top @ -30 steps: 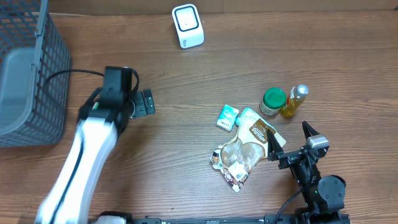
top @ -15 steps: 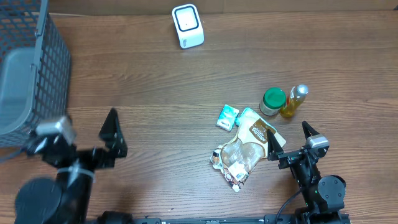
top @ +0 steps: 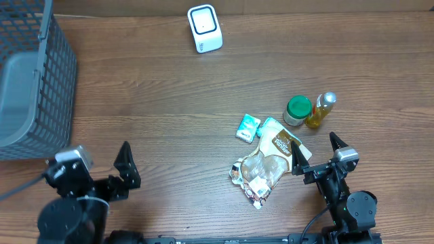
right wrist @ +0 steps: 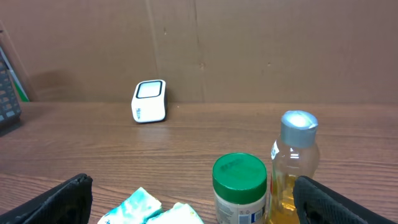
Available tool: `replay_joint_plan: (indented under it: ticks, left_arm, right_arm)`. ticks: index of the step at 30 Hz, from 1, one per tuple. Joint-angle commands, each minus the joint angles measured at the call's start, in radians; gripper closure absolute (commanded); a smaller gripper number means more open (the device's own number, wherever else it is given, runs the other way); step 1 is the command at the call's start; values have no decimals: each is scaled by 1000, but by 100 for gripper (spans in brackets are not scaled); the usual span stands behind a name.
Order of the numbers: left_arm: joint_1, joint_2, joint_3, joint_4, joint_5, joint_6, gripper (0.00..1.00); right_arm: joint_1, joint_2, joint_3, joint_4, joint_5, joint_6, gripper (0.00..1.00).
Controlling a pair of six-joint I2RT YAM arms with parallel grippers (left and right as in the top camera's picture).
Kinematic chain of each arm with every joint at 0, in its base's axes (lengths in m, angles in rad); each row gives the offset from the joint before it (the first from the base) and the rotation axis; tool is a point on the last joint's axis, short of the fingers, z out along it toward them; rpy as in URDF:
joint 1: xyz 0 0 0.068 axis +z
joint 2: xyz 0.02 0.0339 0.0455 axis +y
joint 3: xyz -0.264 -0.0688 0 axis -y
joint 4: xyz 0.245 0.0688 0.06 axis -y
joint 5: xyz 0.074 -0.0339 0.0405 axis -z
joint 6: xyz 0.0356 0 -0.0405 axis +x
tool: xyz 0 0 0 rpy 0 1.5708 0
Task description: Scan the item barcode
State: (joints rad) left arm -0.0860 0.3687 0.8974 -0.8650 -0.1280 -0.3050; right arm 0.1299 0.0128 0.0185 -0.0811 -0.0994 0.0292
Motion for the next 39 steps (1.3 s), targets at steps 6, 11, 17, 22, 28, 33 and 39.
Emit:
replay_joint_plan:
  ticks: [6, 11, 17, 22, 28, 33, 39]
  left_arm:
    - [9, -271, -183, 172, -56, -2, 0]
    - [19, -366, -278, 430, -78, -2, 0]
    - [34, -365, -343, 747, -37, -10, 0]
    - [34, -365, -433, 1021, -34, -11, 0]
    - [34, -365, -632, 1357, -28, -15, 0]
    - [34, -365, -761, 1452, -28, -24, 0]
    - [34, -365, -852, 1452, -28, -71, 0]
  right_arm:
    - [-1, -10, -11, 4, 8, -4, 0]
    - [-1, -10, -11, 4, 8, -4, 0]
    - [-1, -10, -11, 4, 8, -4, 0]
    - [-1, -10, -11, 4, 8, -4, 0]
    - [-1, -10, -11, 4, 8, -4, 0]
    - [-1, -10, -11, 4, 8, -4, 0]
    - [-1, -10, -11, 4, 8, -4, 0]
